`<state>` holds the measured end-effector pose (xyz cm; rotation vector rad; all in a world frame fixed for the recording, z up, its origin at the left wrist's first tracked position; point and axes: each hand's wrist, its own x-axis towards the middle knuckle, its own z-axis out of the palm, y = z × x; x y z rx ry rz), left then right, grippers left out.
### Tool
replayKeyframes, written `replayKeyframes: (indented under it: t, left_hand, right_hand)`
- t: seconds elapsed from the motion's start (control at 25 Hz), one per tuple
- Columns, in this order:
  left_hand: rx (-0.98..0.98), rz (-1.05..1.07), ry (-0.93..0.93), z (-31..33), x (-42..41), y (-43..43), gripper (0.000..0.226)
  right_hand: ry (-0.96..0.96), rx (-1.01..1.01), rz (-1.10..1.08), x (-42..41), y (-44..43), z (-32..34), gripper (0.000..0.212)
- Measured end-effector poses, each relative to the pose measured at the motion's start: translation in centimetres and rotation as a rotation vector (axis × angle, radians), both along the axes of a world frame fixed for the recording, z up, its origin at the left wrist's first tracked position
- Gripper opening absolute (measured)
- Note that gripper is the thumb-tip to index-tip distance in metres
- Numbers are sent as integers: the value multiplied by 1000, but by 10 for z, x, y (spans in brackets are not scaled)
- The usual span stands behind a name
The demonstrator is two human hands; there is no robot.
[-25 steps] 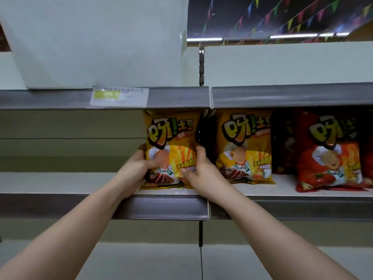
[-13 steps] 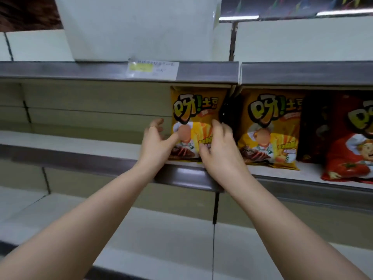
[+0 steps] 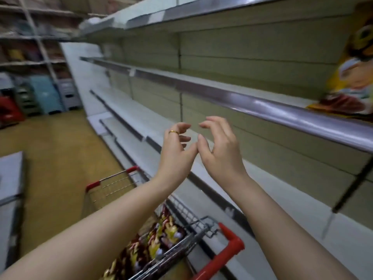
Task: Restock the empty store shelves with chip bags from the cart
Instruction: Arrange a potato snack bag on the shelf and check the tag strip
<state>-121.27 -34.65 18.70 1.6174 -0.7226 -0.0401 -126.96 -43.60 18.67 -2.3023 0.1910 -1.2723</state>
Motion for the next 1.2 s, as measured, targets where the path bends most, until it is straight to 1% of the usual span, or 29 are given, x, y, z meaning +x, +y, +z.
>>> replayKeyframes:
  t: [0.12, 0.28, 0.48, 0.6, 0.72, 0.88, 1.04, 1.2]
  left_hand:
    - [43, 129, 44, -21, 28, 39, 32]
    - [125, 254, 159, -59, 61, 78, 32]
    - [188, 309, 266, -102, 67, 103, 31]
    - [223, 365, 293, -118, 54, 110, 32]
    - [219, 451, 307, -126, 40, 115, 33]
    - [234, 567, 340, -144, -10, 117, 29]
    - [374, 676, 413, -185, -66, 114, 34]
    - [571, 742, 406, -224, -111, 122, 39]
  right_hand:
    - [84, 22, 137, 35, 28, -19, 23]
    - [305, 2, 241, 77, 61, -52, 25]
    - [490, 40, 308, 86, 80, -90, 29]
    - [548, 59, 328, 81, 81, -106, 29]
    - [564, 71, 380, 73, 80, -118, 26]
    - [672, 14, 451, 33, 70, -144, 30]
    - [801, -63, 452, -17, 51, -188, 31]
    - [968, -137, 416, -61, 35, -228, 28]
